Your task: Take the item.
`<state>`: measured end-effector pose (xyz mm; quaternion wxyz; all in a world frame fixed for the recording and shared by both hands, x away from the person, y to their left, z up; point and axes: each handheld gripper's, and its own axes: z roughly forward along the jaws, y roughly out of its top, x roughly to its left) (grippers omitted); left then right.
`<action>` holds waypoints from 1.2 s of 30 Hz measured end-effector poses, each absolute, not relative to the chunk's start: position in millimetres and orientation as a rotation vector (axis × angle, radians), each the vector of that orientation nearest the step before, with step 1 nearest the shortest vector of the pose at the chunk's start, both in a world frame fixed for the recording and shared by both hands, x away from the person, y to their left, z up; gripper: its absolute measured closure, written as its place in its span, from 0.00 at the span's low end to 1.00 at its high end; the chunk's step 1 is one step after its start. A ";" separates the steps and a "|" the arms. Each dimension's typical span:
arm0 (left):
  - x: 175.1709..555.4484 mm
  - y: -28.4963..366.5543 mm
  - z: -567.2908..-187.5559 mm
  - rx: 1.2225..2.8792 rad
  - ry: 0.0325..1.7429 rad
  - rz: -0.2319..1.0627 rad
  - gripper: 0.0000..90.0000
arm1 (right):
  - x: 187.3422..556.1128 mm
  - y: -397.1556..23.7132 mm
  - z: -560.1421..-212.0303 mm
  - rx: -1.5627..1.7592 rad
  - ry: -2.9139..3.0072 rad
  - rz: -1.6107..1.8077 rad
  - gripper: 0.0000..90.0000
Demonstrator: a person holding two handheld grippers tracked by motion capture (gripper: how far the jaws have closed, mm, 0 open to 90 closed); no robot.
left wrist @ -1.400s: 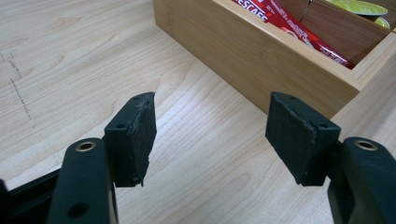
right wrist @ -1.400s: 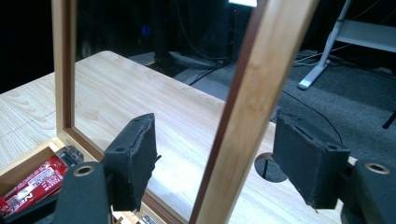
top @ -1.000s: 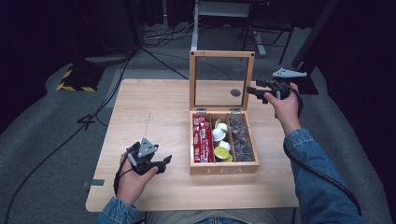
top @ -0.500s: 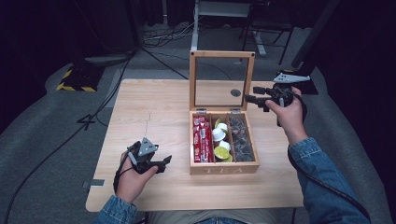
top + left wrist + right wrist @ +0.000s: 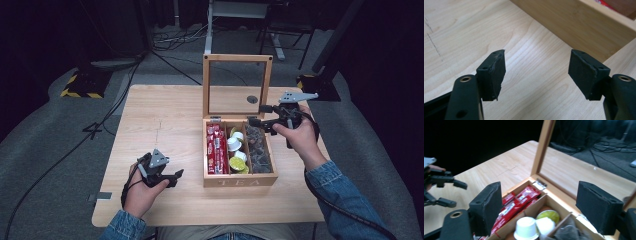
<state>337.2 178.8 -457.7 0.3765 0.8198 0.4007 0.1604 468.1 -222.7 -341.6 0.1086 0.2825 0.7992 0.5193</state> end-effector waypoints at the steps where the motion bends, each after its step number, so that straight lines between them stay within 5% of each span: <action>1: 337.2 178.8 -457.7 2.097 1.025 0.410 0.34 | 468.1 -222.7 -341.6 0.831 2.351 1.527 0.24; 24: 327.8 201.0 -487.0 2.167 1.112 0.433 0.32 | 448.7 -143.2 -388.6 0.640 2.704 1.376 0.52; 36: 328.3 204.0 -492.9 2.181 1.126 0.437 0.32 | 443.0 -110.1 -411.9 0.668 2.844 1.162 0.49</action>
